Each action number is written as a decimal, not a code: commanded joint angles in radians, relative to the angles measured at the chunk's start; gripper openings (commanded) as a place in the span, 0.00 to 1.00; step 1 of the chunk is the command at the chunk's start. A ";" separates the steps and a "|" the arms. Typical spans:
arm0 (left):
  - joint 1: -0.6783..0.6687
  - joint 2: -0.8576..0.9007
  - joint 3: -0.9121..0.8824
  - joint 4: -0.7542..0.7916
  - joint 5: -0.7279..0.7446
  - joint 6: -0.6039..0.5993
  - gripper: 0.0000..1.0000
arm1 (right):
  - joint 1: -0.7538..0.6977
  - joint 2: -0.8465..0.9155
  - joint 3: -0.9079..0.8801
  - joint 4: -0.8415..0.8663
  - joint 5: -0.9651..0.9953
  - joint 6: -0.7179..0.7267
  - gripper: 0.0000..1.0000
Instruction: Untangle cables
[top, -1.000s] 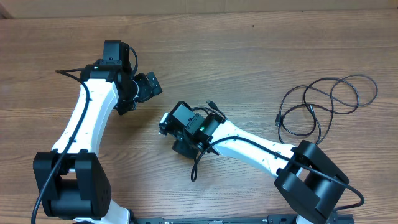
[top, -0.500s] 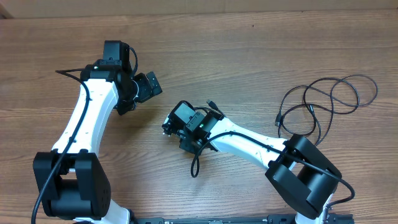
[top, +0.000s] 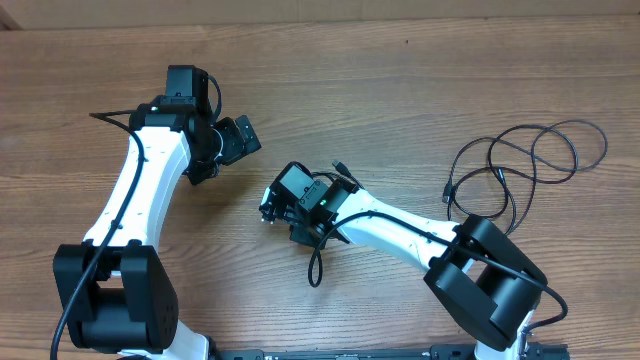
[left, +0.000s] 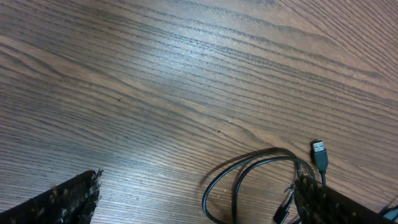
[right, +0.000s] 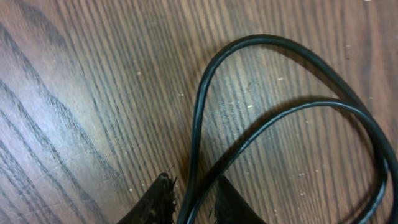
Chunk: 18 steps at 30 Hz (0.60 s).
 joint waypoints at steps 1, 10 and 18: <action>-0.002 0.010 -0.007 0.002 -0.009 -0.013 1.00 | -0.002 0.021 -0.002 0.001 -0.011 -0.065 0.25; -0.002 0.010 -0.007 0.002 -0.009 -0.013 0.99 | -0.002 0.048 -0.002 -0.003 -0.011 -0.127 0.05; -0.002 0.010 -0.007 0.002 -0.010 -0.013 1.00 | -0.002 0.048 -0.002 -0.012 -0.019 -0.126 0.04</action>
